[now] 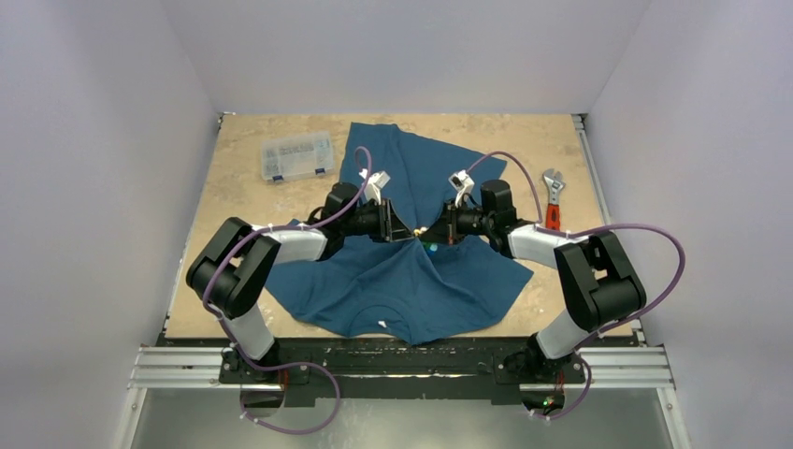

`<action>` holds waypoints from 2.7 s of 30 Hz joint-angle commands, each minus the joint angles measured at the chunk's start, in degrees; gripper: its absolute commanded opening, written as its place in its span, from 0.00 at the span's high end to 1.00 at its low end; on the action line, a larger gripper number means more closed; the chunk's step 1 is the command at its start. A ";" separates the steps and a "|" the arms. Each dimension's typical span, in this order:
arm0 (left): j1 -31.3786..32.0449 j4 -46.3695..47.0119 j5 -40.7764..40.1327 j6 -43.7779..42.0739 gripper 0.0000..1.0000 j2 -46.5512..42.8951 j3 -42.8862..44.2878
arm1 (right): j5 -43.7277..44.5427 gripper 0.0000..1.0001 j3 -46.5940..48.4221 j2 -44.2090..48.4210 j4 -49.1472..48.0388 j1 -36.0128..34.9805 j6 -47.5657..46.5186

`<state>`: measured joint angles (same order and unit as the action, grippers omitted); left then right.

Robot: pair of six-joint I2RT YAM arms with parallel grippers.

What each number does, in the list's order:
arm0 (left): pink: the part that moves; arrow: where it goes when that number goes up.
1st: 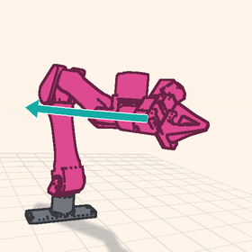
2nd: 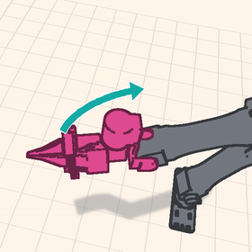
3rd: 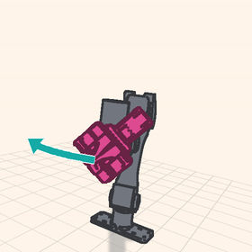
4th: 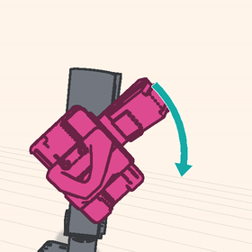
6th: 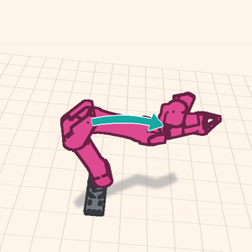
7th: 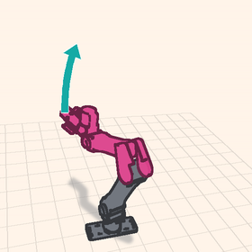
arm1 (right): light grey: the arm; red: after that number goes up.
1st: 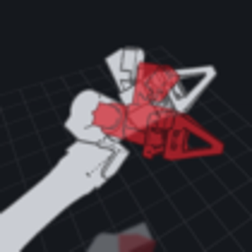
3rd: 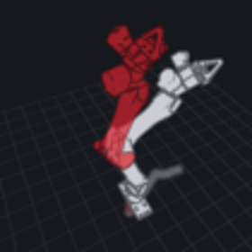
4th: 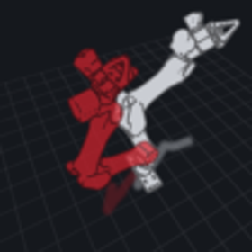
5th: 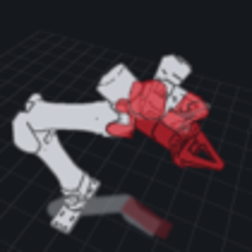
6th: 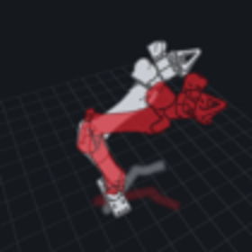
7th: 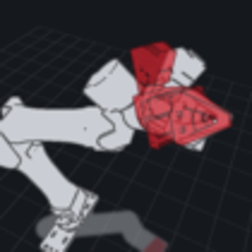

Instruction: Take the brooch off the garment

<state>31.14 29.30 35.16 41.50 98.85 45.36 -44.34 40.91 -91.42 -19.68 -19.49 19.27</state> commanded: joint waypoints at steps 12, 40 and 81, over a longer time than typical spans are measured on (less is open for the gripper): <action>-0.90 2.92 2.39 -0.52 0.54 -3.04 -1.19 | 2.54 1.00 2.11 2.63 2.37 0.11 -4.48; -0.06 -2.01 3.07 -3.74 1.00 -3.84 0.66 | 2.52 1.00 4.09 2.02 8.37 0.11 -11.40; 3.17 -16.99 -1.76 -18.38 1.00 -2.30 7.36 | 3.78 1.00 8.34 1.16 23.81 0.11 -27.60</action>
<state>34.63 11.44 33.89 24.27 97.71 50.78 -41.43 46.61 -90.59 0.05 -19.49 -2.68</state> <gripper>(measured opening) 0.003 0.045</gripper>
